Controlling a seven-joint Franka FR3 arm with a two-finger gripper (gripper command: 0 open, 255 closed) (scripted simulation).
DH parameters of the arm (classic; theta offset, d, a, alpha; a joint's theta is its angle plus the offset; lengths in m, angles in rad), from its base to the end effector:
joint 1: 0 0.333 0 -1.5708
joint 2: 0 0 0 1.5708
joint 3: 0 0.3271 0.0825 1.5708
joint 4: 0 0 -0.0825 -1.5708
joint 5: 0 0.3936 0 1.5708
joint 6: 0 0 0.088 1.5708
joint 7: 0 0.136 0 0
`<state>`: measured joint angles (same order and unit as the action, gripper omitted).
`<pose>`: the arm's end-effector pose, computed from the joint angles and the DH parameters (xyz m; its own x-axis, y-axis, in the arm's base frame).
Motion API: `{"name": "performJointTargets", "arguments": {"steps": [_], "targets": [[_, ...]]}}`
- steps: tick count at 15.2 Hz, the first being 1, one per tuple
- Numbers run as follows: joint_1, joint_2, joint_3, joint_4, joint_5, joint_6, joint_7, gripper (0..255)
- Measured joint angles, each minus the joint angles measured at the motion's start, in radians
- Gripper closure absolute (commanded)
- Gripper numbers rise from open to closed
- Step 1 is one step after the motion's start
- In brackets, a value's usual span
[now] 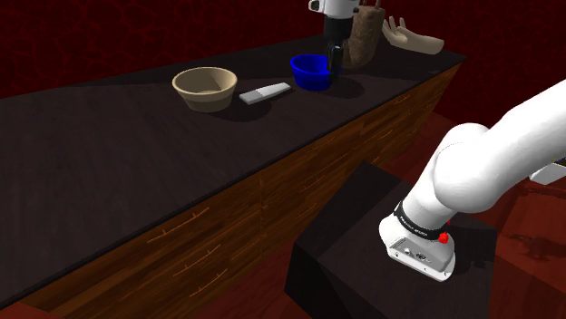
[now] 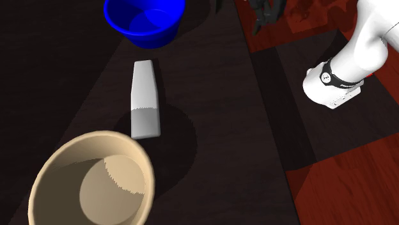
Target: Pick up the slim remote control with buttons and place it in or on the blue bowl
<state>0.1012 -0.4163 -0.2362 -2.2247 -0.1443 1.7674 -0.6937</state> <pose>0.4229 -0.0827 0.5079 0.8164 0.5735 -0.0676 0.5749 -0.8182 0.0025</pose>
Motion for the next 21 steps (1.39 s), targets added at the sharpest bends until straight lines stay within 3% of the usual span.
{"name": "performJointTargets", "arguments": {"steps": [9,18,21], "targets": [[0.062,0.335,-0.087,0.219,0.089,0.137,-0.416,0],[0.057,0.674,-0.055,0.526,0.225,0.167,-0.787,0],[0.053,0.725,-0.041,0.564,0.242,0.181,-0.838,0]]}}
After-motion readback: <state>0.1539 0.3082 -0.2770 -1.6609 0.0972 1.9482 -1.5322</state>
